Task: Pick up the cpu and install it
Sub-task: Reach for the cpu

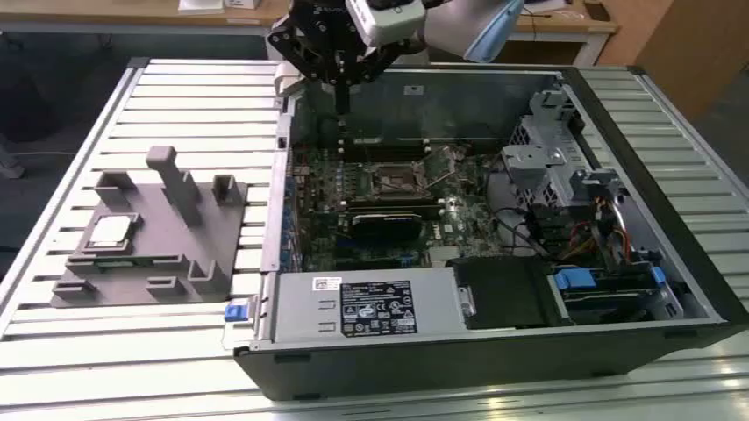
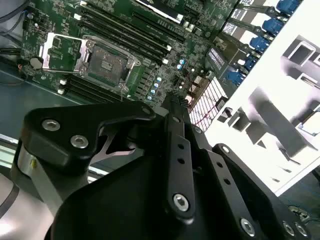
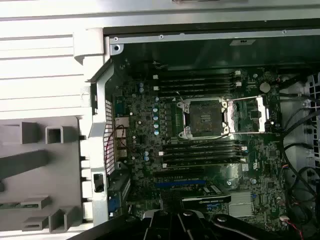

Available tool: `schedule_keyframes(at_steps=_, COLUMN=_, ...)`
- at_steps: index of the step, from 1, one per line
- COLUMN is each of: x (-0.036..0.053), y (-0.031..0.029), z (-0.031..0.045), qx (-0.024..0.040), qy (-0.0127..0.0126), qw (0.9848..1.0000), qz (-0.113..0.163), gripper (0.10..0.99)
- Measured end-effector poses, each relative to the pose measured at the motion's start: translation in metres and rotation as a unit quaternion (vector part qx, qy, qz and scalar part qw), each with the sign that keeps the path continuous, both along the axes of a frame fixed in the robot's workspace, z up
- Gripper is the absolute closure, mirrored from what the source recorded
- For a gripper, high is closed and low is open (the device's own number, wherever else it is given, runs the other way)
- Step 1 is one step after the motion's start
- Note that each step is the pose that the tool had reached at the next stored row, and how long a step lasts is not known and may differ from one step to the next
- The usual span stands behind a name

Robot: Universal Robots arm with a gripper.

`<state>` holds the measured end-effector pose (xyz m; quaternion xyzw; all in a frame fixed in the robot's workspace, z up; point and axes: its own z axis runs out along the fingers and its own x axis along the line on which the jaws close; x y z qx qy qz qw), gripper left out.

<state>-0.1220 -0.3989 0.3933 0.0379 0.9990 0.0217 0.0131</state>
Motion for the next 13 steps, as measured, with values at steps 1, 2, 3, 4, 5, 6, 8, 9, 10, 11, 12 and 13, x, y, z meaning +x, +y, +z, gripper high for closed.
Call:
schedule_keyframes(at_steps=1, x=0.0, y=0.0, z=0.0, qx=0.0, qy=0.0, qw=1.0, qz=0.0, gripper=0.98)
schedule_keyframes(at_steps=2, x=0.0, y=0.0, z=0.0, qx=0.0, qy=0.0, qw=1.0, qz=0.0, gripper=0.98)
schedule_keyframes(at_steps=3, x=0.0, y=0.0, z=0.0, qx=0.0, qy=0.0, qw=1.0, qz=0.0, gripper=0.98)
schedule_keyframes(at_steps=4, x=0.0, y=0.0, z=0.0, qx=0.0, qy=0.0, qw=1.0, qz=0.0, gripper=0.98)
schedule_keyframes(at_steps=5, x=-0.0002, y=0.0, z=0.0, qx=0.0, qy=0.0, qw=1.0, qz=0.0, gripper=0.98)
schedule_keyframes(at_steps=6, x=-0.0006, y=0.0001, z=0.0, qx=-0.0001, qy=0.0, qw=1.0, qz=0.0, gripper=0.98)
schedule_keyframes(at_steps=8, x=-0.0009, y=0.0, z=0.0, qx=0.0, qy=0.0, qw=1.0, qz=0.0, gripper=0.98)
schedule_keyframes(at_steps=9, x=-0.0012, y=0.0, z=0.0, qx=0.0, qy=0.0, qw=1.0, qz=0.0, gripper=0.98)
schedule_keyframes(at_steps=10, x=-0.0017, y=0.0, z=0.0, qx=0.0, qy=0.0, qw=1.0, qz=0.0, gripper=0.98)
schedule_keyframes(at_steps=11, x=-0.0024, y=0.0, z=0.0, qx=0.0, qy=0.0, qw=1.0, qz=0.0, gripper=0.98)
schedule_keyframes(at_steps=12, x=-0.0031, y=0.0, z=0.0, qx=0.0, qy=0.0, qw=1.0, qz=0.0, gripper=0.98)
schedule_keyframes(at_steps=13, x=-0.0038, y=0.0, z=0.0, qx=0.0, qy=0.0, qw=1.0, qz=0.0, gripper=0.98)
